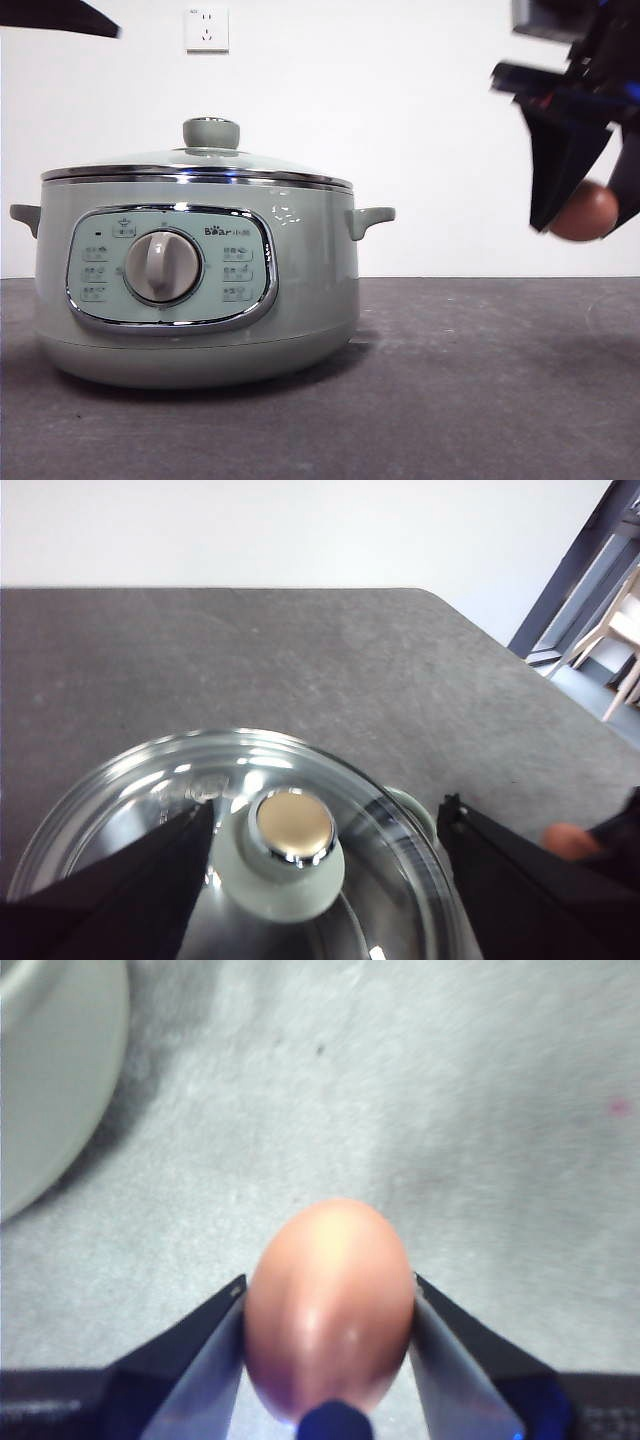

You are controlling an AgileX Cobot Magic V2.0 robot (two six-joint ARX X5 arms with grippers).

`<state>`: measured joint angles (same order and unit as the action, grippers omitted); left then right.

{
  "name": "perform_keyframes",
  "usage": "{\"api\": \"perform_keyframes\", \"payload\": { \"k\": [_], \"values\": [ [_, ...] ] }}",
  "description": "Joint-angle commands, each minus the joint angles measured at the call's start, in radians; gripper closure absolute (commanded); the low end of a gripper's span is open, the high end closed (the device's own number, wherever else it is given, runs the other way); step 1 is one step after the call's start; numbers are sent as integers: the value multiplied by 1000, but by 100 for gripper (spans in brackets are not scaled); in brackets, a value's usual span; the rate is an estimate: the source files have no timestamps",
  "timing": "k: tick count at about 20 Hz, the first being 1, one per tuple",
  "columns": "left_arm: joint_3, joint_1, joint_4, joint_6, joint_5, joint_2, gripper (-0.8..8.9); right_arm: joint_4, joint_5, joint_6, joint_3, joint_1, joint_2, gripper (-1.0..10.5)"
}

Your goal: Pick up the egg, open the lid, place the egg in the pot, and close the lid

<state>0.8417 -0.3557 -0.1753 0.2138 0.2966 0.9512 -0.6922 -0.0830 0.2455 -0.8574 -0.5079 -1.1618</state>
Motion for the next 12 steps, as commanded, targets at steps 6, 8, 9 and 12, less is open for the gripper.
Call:
{"api": "perform_keyframes", "payload": {
  "k": [6, 8, 9, 12],
  "values": [
    [77, -175, 25, -165, -262, 235, 432, -8, -5, -11, -1, 30, 99, 959],
    [77, -183, 39, -166, -277, 283, 433, -25, -5, -11, -1, 30, 103, 959],
    [77, -183, 45, -166, -277, 301, 433, -36, -5, -11, -1, 30, 103, 959],
    [77, -183, 57, -166, -277, 344, 436, -49, -5, -11, -1, 30, 103, 959]
  ]
}}
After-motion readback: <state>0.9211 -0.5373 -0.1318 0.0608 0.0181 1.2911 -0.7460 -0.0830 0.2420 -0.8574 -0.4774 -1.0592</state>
